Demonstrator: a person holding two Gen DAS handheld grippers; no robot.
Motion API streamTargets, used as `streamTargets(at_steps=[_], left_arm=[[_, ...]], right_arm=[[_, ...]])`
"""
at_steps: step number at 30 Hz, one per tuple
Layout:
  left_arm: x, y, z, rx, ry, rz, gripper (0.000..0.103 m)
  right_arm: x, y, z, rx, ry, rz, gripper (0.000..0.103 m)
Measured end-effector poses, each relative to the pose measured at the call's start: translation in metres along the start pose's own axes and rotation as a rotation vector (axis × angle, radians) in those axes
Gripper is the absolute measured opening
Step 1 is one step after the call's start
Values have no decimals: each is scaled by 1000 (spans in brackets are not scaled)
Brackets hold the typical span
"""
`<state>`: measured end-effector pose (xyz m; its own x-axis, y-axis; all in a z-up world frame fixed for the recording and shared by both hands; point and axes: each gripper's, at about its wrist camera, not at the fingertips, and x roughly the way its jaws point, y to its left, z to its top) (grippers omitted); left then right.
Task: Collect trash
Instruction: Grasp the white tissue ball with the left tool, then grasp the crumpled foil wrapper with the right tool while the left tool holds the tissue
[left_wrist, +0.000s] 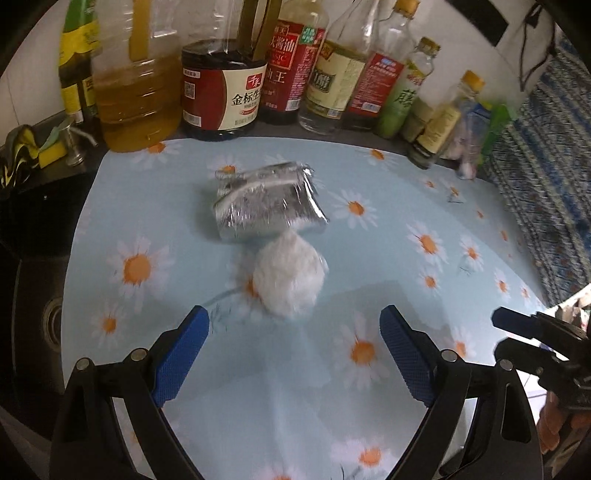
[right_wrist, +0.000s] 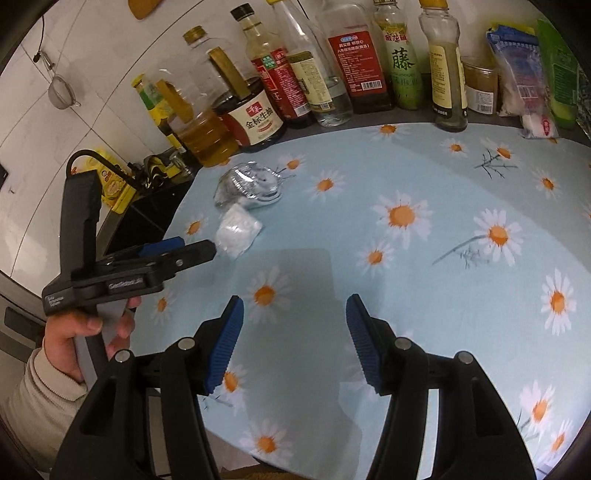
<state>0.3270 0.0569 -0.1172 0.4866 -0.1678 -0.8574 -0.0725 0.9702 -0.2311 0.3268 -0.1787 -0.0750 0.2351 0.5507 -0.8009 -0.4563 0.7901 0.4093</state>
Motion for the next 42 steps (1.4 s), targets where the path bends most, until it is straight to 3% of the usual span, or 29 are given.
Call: streamTargets(at_steps=[4, 10, 12, 25, 27, 30, 36, 42], left_arm=[[21, -1, 13, -3, 19, 41, 87], [42, -4, 25, 9, 43, 73, 64], [42, -5, 25, 18, 33, 78, 52], [28, -2, 21, 19, -2, 64, 50], [22, -1, 17, 10, -10, 60, 50], [10, 6, 7, -16, -26, 68, 50], [-21, 25, -20, -75, -53, 83, 50], [-49, 52, -48, -141, -75, 109, 50]], right_arm=[[9, -10, 12, 7, 7, 21, 58], [18, -18, 19, -5, 31, 34, 58], [20, -20, 21, -11, 37, 32, 58], [36, -12, 37, -51, 66, 52, 58], [40, -8, 41, -58, 68, 51, 68], [49, 0, 49, -57, 80, 53, 69], [70, 31, 66, -76, 83, 45, 84], [101, 69, 78, -109, 95, -31, 84]])
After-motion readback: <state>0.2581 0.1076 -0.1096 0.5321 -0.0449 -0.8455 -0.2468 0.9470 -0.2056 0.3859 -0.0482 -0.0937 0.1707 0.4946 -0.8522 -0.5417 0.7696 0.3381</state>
